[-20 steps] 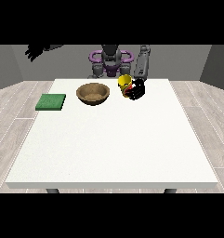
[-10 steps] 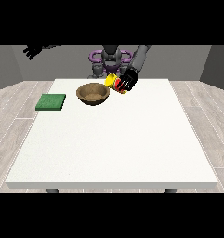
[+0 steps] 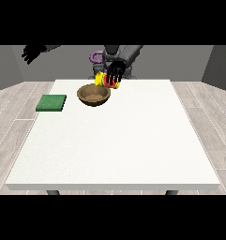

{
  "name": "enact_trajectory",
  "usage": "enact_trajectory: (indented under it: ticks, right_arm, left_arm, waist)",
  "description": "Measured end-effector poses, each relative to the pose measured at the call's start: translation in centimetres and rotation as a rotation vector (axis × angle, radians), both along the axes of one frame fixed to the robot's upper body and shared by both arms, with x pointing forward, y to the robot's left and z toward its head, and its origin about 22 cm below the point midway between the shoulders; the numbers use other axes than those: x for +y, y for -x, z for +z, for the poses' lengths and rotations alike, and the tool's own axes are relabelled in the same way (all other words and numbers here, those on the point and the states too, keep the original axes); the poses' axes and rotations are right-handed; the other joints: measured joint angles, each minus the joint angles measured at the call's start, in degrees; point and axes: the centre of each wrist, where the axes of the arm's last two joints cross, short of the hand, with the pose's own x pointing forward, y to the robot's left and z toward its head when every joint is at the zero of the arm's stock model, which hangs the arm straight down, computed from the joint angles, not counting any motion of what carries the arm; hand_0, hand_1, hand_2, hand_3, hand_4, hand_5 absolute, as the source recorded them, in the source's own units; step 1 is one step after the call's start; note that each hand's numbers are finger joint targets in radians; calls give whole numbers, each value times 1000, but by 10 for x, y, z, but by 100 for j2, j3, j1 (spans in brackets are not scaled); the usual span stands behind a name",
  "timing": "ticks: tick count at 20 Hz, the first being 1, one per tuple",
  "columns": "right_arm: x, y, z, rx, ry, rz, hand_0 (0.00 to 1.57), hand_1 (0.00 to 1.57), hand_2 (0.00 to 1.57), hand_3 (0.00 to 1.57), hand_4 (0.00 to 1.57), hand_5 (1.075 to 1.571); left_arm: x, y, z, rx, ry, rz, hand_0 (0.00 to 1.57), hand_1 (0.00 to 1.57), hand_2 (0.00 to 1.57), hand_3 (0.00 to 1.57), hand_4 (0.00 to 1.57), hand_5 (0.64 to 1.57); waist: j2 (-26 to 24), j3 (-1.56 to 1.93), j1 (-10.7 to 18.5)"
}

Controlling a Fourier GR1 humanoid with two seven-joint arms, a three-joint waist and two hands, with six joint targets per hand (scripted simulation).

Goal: Pick the cup and pour the ball into the bowl, then pick the bowl and place it on the pad

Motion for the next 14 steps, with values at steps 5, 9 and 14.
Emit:
enact_trajectory:
  ticks: [5,9,14]
  right_arm:
    - [4,-13,4,2,-5,11,0,0,0,248,698,1556]
    - [19,-20,-5,18,-12,32,0,0,0,300,699,1555]
    - [33,-30,-11,32,-23,64,0,0,0,329,686,1549]
  left_arm:
    - [-26,-6,21,-46,-233,16,1470,1470,1571,1571,1099,1570]
    - [-40,-6,29,-78,-424,35,730,730,1571,1569,1012,1570]
    - [-57,8,29,-72,-590,20,333,333,1276,1571,1091,1569]
  waist:
    - [-60,-4,-44]
    - [-142,-5,-145]
    - [-170,-9,-315]
